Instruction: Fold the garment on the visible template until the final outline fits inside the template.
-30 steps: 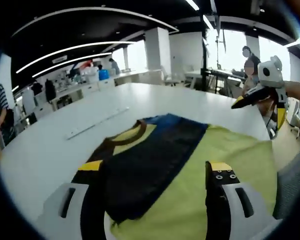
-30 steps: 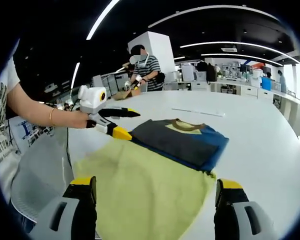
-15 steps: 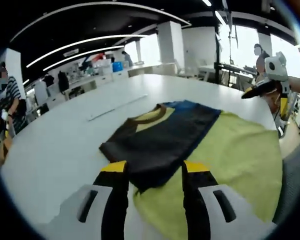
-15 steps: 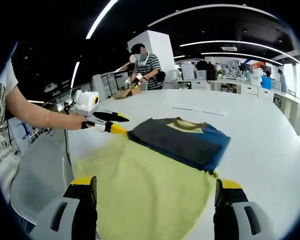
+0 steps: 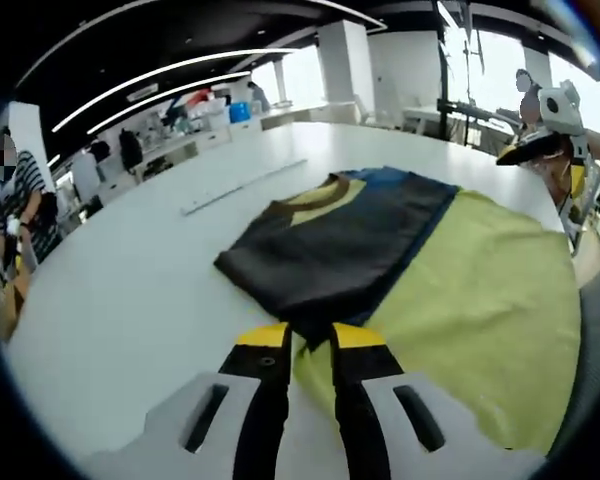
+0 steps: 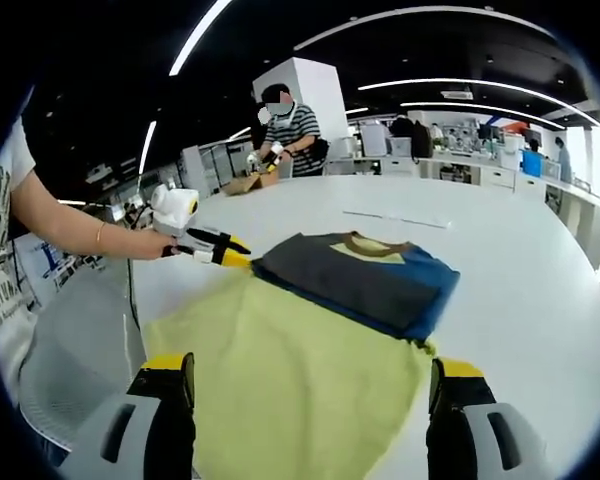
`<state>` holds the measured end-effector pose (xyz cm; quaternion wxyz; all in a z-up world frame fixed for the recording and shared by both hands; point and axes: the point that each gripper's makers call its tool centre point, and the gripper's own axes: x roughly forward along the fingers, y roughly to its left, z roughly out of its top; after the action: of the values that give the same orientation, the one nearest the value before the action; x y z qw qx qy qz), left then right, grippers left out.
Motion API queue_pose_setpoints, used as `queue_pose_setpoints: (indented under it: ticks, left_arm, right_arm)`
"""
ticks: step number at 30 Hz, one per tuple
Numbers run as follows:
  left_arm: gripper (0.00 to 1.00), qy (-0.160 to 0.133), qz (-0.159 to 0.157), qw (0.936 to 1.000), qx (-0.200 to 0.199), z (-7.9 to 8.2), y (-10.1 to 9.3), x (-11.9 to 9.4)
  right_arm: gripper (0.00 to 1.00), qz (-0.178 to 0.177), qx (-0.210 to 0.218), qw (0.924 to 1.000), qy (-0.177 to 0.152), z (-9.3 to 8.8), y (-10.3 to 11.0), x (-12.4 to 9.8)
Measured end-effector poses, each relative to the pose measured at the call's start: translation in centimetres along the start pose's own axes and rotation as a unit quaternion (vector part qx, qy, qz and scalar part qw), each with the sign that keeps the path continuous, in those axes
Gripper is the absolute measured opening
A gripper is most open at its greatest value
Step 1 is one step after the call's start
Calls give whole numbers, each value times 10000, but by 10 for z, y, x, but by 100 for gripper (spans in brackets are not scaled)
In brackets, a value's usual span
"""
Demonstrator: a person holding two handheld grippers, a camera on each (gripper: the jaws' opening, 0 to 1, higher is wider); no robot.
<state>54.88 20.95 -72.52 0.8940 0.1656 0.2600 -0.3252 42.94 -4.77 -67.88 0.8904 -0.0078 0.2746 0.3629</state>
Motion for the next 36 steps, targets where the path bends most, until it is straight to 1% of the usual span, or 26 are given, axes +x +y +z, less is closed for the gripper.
queue_pose_setpoints:
  ticks: [2,5,10,16,18,21,22,23,25,28,29,30,36]
  left_arm:
    - [9,51,-5,10000,43,-2,1,1]
    - [3,32,-46,9999,123,-2,1,2]
    - [3,132,-96,9997,158,-8,0,5]
    - [5,198,-115,9993,308,-9,-1,9]
    - [6,294,-98,9990,317,-13,0,12]
    - [4,402,-62,9979,497,-18,0,14]
    - [3,417,-52,9979,492,-18,0,14]
    - [2,399,-36,9982,456,-17,1,14]
    - [1,370,-48,9990,244,-17,2,14]
    - [0,346,106,9986,393,-17,8,9]
    - [0,284,135,9988,384,-16,9,7]
    - [0,176,90,9992,358,-15,9,6]
    - [0,240,102,9991,326,-22,11,1]
  right_arm:
    - [97,5,7,10000,-6,1,0,1]
    - [97,-4,6,10000,-6,2,-1,2]
    - [97,-23,16,10000,2,2,-3,2]
    - [96,-57,35,10000,16,1,-6,1]
    - [96,-59,28,10000,40,-1,-6,1]
    - [96,-76,42,10000,46,-1,-6,1]
    - [96,-82,47,9999,45,-2,-6,1]
    - [96,-98,56,9999,37,-2,-7,0]
    - [96,-116,60,9999,40,-2,-7,0]
    - [96,-140,57,9999,54,-3,-9,0]
    - [96,-151,73,9999,40,-2,-9,0]
    - [96,-163,76,9998,31,-2,-10,0]
    - [96,-210,93,9997,78,-5,-11,-1]
